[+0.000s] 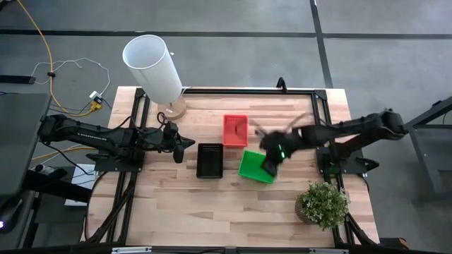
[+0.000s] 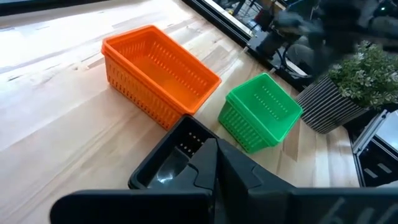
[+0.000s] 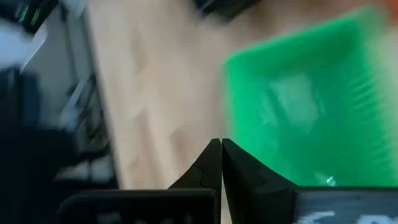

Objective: Stack baskets by color
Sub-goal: Adjust the stacked bins, then return to Home Position

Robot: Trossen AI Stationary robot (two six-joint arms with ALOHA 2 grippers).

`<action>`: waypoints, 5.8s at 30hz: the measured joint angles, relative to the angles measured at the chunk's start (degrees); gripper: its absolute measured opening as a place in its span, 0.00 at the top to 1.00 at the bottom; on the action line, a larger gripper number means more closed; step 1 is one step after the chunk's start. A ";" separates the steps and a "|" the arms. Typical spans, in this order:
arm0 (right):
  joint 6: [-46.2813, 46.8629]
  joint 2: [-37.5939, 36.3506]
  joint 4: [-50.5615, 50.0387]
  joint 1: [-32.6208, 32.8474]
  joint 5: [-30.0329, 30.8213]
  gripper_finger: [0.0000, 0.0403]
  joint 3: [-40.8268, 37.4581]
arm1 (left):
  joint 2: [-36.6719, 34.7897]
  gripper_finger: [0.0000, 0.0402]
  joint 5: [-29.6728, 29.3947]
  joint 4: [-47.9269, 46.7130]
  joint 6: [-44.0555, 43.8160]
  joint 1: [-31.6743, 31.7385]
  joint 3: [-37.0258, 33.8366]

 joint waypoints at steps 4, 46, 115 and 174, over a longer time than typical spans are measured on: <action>5.47 1.81 3.02 11.07 0.72 1.00 0.00 | 0.00 1.00 -0.05 -0.04 0.01 0.00 0.00; 17.35 15.01 -8.76 21.57 16.75 1.00 2.11 | -1.76 1.00 4.73 4.53 0.57 0.00 0.00; -14.64 -27.75 40.60 -1.30 13.71 1.00 -21.00 | -34.54 1.00 9.37 18.07 16.37 1.25 -17.03; -16.86 -68.46 42.53 -1.34 15.26 1.00 -49.63 | -45.86 1.00 15.44 2.58 14.74 3.34 -23.10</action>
